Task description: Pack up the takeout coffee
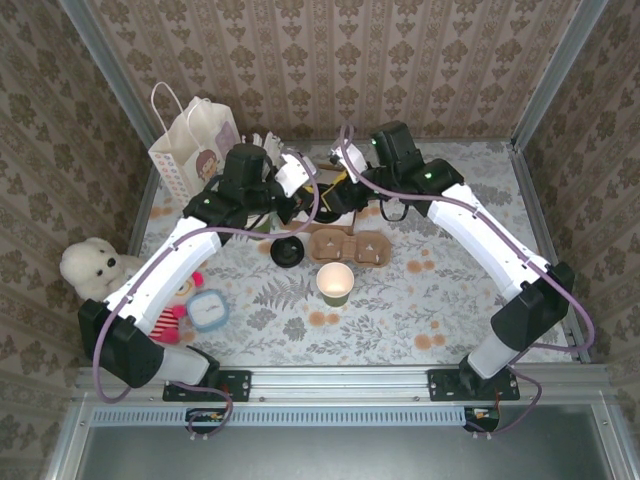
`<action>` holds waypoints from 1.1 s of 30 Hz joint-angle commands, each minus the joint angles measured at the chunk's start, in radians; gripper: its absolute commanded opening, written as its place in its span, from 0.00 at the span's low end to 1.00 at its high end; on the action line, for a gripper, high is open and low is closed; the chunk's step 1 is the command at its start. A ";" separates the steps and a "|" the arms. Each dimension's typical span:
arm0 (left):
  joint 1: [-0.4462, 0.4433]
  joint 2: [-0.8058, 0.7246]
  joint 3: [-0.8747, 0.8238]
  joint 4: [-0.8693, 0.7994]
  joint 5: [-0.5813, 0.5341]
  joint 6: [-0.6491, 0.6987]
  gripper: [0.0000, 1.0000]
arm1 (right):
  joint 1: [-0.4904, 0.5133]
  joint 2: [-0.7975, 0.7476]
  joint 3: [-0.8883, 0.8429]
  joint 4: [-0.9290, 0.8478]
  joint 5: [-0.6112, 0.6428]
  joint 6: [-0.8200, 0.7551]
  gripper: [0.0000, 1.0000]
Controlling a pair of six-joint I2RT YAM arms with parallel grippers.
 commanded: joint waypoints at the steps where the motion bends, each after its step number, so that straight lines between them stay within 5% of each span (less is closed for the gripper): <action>1: -0.008 -0.029 -0.020 0.050 0.020 0.042 0.00 | -0.012 0.011 0.038 -0.034 -0.099 0.025 0.34; 15: -0.008 -0.050 -0.051 0.127 0.026 0.046 0.00 | -0.014 0.035 0.056 -0.059 -0.146 0.048 0.24; 22: -0.009 -0.063 -0.049 0.130 0.032 0.022 0.00 | -0.014 0.015 0.038 -0.026 -0.072 0.050 0.09; 28: 0.036 -0.107 -0.066 0.081 0.116 -0.065 0.33 | -0.004 -0.124 -0.079 0.149 0.169 -0.069 0.00; 33: 0.175 -0.222 -0.171 0.120 0.292 -0.203 0.69 | 0.019 -0.296 -0.224 0.337 0.285 -0.336 0.00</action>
